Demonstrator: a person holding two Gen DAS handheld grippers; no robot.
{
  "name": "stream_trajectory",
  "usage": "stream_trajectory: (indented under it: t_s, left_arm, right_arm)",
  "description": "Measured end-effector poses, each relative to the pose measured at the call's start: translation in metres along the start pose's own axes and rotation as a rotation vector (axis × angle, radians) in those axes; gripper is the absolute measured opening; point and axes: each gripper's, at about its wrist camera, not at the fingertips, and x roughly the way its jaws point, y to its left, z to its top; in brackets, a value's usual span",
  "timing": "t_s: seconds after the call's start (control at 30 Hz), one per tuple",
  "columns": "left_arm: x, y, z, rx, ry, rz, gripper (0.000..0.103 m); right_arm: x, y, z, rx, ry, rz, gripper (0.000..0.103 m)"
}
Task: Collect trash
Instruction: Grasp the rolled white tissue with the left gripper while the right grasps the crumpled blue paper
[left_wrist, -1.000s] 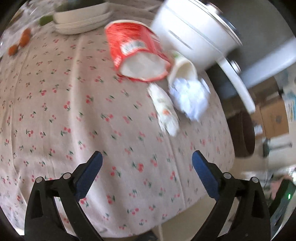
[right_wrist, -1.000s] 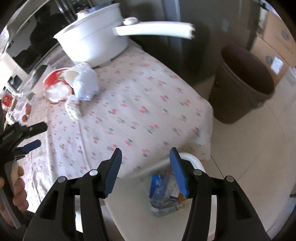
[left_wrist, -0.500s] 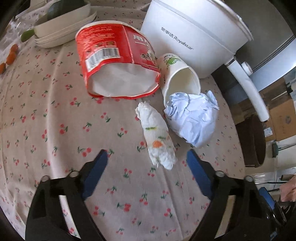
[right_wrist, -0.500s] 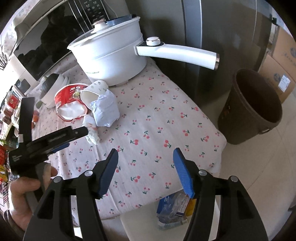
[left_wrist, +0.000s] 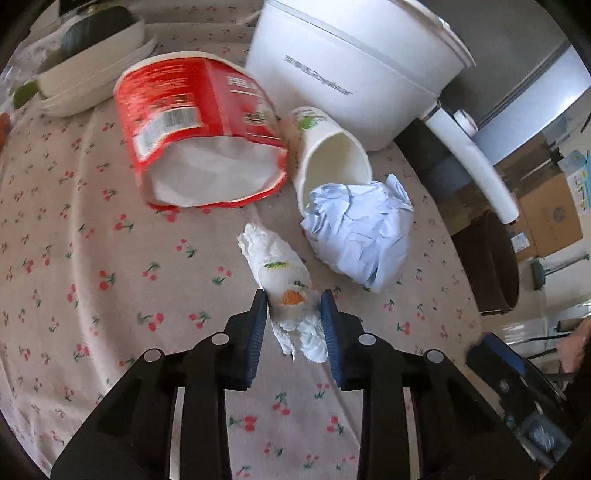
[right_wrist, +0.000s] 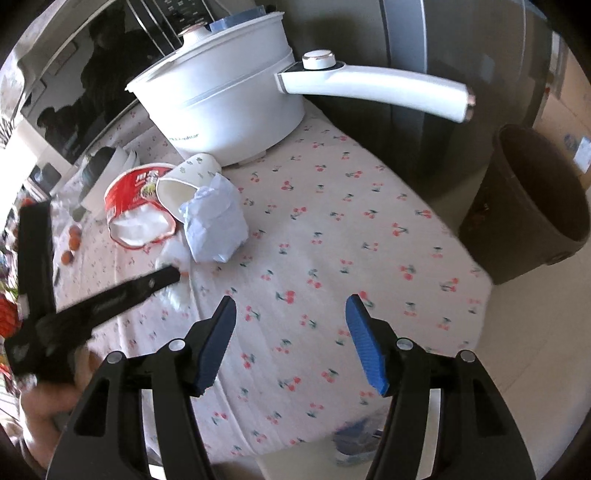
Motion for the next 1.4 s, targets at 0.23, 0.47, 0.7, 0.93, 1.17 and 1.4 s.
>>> stream_trajectory:
  t_s: [0.23, 0.47, 0.7, 0.93, 1.17, 1.4]
  left_arm:
    - [-0.033, 0.032, -0.003, -0.032, -0.001, -0.022, 0.028]
    - [-0.053, 0.051, 0.002, -0.045, -0.028, -0.032, 0.028]
    - [-0.056, 0.058, 0.005, -0.074, -0.021, -0.044, 0.028]
    - [-0.059, 0.062, 0.005, -0.076, -0.016, -0.048, 0.028]
    - [-0.063, 0.059, 0.005, -0.067, -0.026, -0.056, 0.028]
    - [-0.068, 0.052, -0.001, -0.043, -0.029, -0.063, 0.028]
  right_arm:
    - [0.023, 0.028, 0.021, -0.010, -0.032, 0.052, 0.076]
    - [0.049, 0.039, 0.042, 0.032, -0.056, 0.078, 0.076]
    - [0.066, 0.056, 0.045, 0.013, -0.059, 0.070, 0.076]
    - [0.069, 0.061, 0.040, -0.016, -0.030, 0.050, 0.046]
    - [0.050, 0.059, 0.033, -0.023, -0.018, 0.064, 0.044]
    - [0.018, 0.045, 0.025, -0.012, -0.035, 0.070, 0.044]
